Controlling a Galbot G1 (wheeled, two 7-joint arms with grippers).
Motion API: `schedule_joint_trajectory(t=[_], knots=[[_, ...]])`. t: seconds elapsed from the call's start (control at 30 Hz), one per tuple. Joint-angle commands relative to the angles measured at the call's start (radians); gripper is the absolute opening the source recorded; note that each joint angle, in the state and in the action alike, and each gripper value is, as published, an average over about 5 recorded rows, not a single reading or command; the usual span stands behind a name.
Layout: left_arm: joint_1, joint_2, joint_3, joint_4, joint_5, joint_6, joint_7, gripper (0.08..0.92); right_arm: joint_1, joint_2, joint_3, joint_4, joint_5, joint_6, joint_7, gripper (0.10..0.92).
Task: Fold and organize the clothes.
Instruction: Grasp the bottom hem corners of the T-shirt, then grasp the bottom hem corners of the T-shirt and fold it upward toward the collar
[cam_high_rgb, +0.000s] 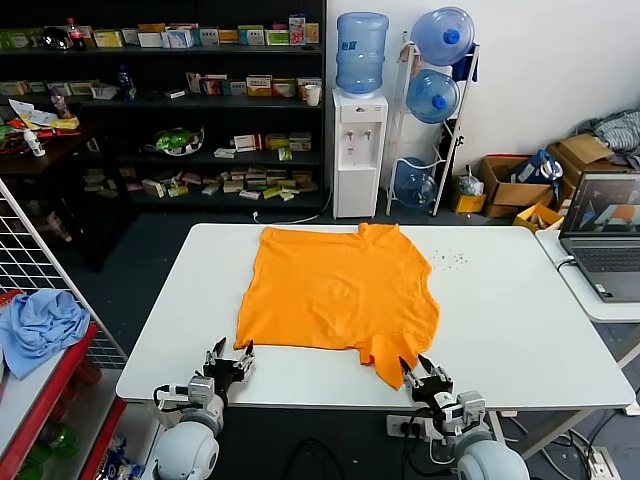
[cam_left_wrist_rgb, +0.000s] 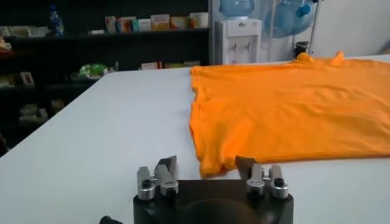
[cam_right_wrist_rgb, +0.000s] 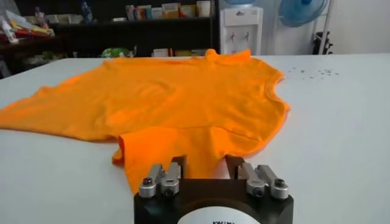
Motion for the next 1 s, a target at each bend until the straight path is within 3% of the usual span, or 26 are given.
schedule_joint_trajectory(t=[0.03, 0.23, 0.53, 0.8, 1.0], knots=[[-0.006, 0.003, 0.002, 0.012, -0.012, 0.044, 0.005, 0.539, 0.003, 0.001, -0.001, 0.005, -0.005, -0.009, 0.004, 0.306], [0.002, 0.006, -0.002, -0.003, -0.017, 0.037, 0.021, 0.366, -0.01, -0.005, 0.002, 0.035, -0.03, -0.015, 0.007, 0.134], [0.053, 0.022, -0.009, -0.09, -0.026, 0.033, 0.022, 0.124, -0.135, -0.046, 0.029, 0.186, -0.119, -0.014, 0.033, 0.124], [0.16, 0.059, -0.029, -0.236, 0.001, 0.015, 0.013, 0.102, -0.258, -0.079, 0.085, 0.29, -0.174, 0.019, 0.057, 0.124], [0.195, 0.061, -0.032, -0.302, 0.07, -0.009, 0.014, 0.102, -0.191, -0.104, 0.088, 0.262, -0.181, 0.064, 0.072, 0.124]])
